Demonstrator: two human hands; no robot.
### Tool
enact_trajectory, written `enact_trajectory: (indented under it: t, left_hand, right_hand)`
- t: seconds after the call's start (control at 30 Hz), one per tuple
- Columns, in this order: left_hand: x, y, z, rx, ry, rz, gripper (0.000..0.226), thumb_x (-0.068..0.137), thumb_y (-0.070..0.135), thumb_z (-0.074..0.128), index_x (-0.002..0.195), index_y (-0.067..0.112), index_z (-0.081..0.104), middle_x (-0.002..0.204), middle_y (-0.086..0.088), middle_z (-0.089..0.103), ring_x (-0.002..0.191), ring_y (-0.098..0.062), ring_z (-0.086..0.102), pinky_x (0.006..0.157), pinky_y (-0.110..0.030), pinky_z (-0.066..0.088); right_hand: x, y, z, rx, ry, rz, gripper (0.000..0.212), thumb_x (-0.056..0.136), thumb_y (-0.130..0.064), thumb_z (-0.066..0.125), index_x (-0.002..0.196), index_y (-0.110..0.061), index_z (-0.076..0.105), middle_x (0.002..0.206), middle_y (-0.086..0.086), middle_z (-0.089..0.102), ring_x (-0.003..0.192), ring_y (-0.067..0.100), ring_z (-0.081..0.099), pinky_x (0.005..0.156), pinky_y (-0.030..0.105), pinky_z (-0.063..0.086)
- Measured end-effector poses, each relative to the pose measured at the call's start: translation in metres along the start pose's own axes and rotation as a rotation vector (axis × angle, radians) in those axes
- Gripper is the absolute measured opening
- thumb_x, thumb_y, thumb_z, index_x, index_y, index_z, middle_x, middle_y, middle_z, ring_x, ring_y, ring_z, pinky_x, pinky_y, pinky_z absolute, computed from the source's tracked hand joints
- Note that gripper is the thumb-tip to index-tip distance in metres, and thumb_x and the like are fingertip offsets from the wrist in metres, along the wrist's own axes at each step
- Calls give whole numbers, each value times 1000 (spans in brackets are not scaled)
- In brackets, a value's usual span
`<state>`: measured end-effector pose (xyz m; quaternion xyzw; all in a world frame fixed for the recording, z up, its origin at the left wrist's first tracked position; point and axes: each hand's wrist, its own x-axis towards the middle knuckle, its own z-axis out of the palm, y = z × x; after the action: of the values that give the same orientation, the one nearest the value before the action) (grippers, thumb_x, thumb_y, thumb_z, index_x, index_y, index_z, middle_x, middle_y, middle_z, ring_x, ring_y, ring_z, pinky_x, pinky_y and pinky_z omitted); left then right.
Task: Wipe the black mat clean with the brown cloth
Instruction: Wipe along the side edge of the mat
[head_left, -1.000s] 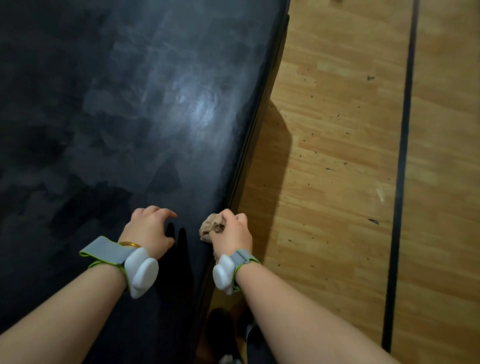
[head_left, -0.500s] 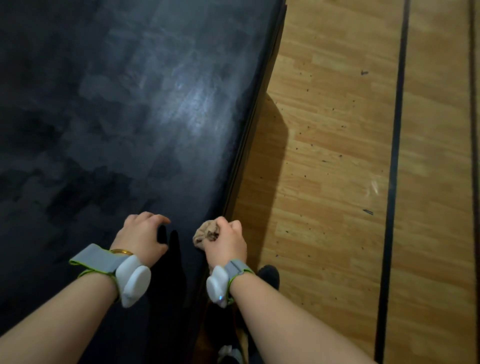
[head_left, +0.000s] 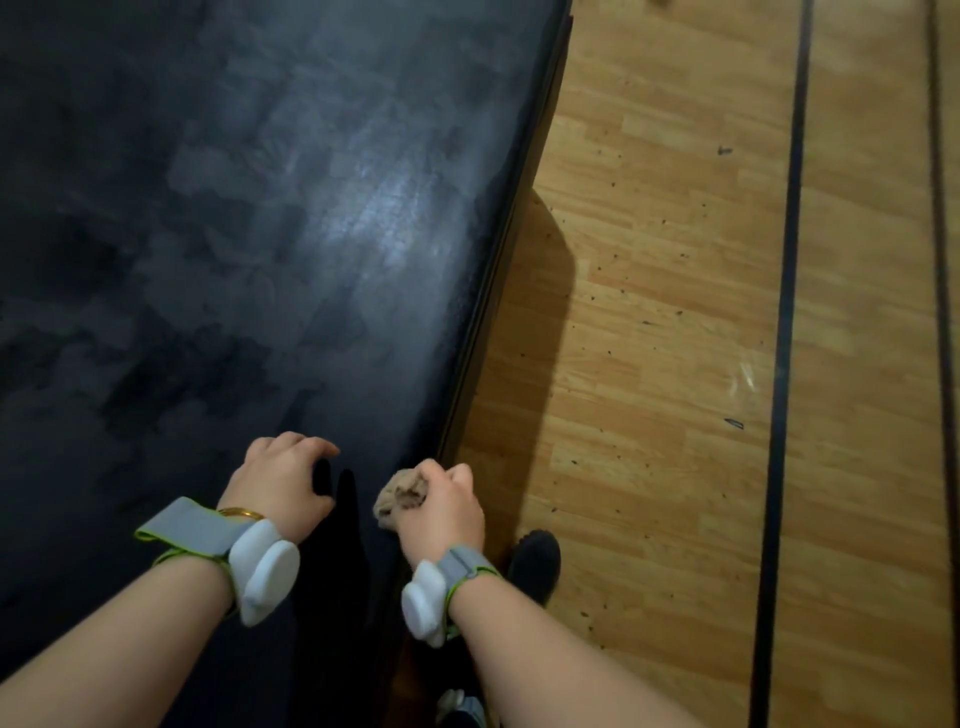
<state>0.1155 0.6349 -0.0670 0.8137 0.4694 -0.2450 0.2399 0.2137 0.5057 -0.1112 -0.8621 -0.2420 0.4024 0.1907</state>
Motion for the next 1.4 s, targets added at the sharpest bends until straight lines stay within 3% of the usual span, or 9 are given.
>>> enact_trajectory:
  t: [0.13, 0.27, 0.37, 0.53, 0.77, 0.93, 1.03, 1.23, 1.4]
  left_hand:
    - [-3, 0, 4, 3, 12, 10, 54, 80, 25, 67, 130, 28, 49, 131, 3, 46, 125, -24, 32, 98, -36, 38]
    - [-8, -1, 9, 13, 10, 9, 54, 80, 25, 67, 131, 28, 49, 132, 4, 45, 127, -23, 32, 97, -36, 38]
    - [-12, -4, 10, 13, 13, 9, 54, 80, 25, 67, 131, 28, 48, 132, 4, 45, 126, -22, 32, 97, -36, 38]
    - [-13, -11, 8, 25, 1, 1, 55, 79, 26, 67, 131, 29, 48, 132, 3, 45, 126, -24, 32, 100, -36, 37]
    - [-24, -23, 8, -10, -2, -14, 54, 79, 23, 67, 130, 26, 50, 132, 0, 46, 126, -25, 32, 101, -38, 37]
    - [-35, -35, 12, -15, -3, -21, 53, 80, 23, 65, 131, 27, 49, 133, 1, 44, 127, -24, 31, 100, -37, 36]
    - [-38, -38, 13, -17, 6, -23, 53, 80, 22, 65, 130, 27, 49, 132, 1, 45, 126, -24, 31, 99, -35, 36]
    - [-46, -48, 15, -38, 21, -36, 54, 80, 20, 65, 131, 26, 49, 132, -1, 45, 127, -25, 30, 100, -36, 36]
    - [-54, -52, 21, -55, 16, -56, 55, 80, 20, 66, 131, 26, 48, 133, 0, 45, 128, -25, 29, 100, -36, 35]
  right_hand:
    - [28, -13, -18, 141, 133, 60, 20, 83, -21, 59, 102, -24, 53, 103, -2, 36, 96, 30, 55, 80, 30, 43]
    - [20, -10, -15, 140, 164, 23, 26, 84, -15, 58, 109, -22, 53, 110, 0, 40, 99, 27, 54, 81, 28, 41]
    - [-19, 5, 10, 65, 102, -36, 20, 83, -17, 58, 101, -24, 55, 109, -1, 41, 98, 26, 53, 78, 24, 39]
    - [-40, 13, 26, -20, -38, -11, 15, 83, -20, 56, 89, -26, 43, 100, -3, 31, 95, 28, 51, 79, 32, 43]
    - [-21, -1, 18, 86, 136, 16, 19, 82, -16, 60, 99, -19, 51, 104, -3, 35, 97, 26, 51, 77, 30, 41]
    - [-74, 16, 49, -77, 9, -67, 13, 83, -23, 58, 93, -23, 49, 102, -2, 35, 95, 25, 50, 67, 28, 36]
    - [-76, 20, 49, -100, -56, -78, 15, 82, -25, 58, 83, -28, 43, 97, -2, 32, 84, 25, 48, 64, 29, 35]
    - [-44, 12, 30, 54, 108, 16, 19, 83, -17, 61, 89, -25, 44, 103, -5, 34, 88, 22, 53, 68, 23, 35]
    - [-94, 28, 62, -24, 30, -30, 14, 81, -22, 62, 93, -23, 55, 103, -3, 35, 92, 26, 53, 74, 28, 42]
